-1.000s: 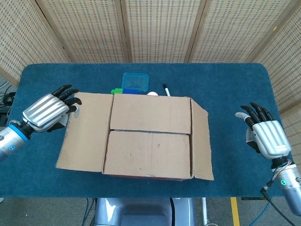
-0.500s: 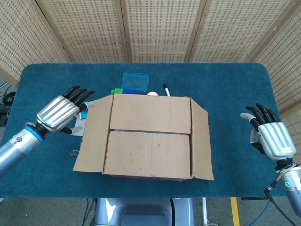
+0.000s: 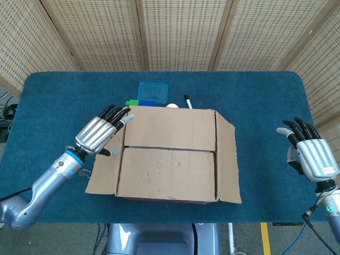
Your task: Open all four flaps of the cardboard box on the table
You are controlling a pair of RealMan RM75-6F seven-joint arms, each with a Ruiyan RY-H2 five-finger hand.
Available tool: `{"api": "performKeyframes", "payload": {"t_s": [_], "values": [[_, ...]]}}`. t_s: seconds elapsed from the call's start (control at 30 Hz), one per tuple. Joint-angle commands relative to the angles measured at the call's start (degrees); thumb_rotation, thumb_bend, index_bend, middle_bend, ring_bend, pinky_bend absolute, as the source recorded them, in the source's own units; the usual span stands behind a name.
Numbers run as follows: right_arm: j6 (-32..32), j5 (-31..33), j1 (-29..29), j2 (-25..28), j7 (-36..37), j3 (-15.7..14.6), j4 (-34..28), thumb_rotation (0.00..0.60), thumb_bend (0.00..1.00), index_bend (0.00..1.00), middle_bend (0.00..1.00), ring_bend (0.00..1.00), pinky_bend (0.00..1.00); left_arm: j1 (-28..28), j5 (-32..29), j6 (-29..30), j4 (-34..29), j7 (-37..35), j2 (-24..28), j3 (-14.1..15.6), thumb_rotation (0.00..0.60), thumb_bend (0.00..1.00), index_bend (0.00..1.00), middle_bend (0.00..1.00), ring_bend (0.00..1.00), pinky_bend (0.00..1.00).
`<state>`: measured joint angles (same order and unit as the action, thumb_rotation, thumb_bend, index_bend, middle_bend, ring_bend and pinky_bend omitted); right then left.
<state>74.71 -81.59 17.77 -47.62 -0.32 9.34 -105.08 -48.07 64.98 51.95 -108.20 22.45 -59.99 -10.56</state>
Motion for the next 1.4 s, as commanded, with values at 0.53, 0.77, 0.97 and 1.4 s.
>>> {"api": "performKeyframes", "payload": {"t_s": [0.53,0.77,0.97,1.4], "values": [[0.6,0.2,-0.7,-0.1,1.1,0.0,1.0,0.600,0.88,0.22,0.14,0.00,0.12,-3.0,-7.0,5.3,6.4,7.6,-13.1,-0.3,0.515,0.19,0.01,0.00,0.00,0.00],[1.0,0.3,-1.2,0.0,1.7,0.0,1.3,0.600,0.88,0.22,0.14,0.00,0.12,-4.0,-9.6,4.7,8.0,8.6,-14.9,-0.3,0.516,0.19,0.01,0.00,0.00,0.00],[1.1,0.3,-1.4,0.1,2.4,0.0,1.7,0.600,0.88,0.22,0.14,0.00,0.12,-4.3,-9.0,5.9,9.7,8.9,-16.6,-0.4,0.518,0.19,0.00,0.00,0.00,0.00],[1.5,0.4,-1.9,0.1,3.4,0.1,2.4,0.600,0.88,0.22,0.14,0.00,0.12,-3.1,-8.3,6.1,7.4,5.5,-14.6,-0.8,0.516,0.19,0.00,0.00,0.00,0.00]]}}
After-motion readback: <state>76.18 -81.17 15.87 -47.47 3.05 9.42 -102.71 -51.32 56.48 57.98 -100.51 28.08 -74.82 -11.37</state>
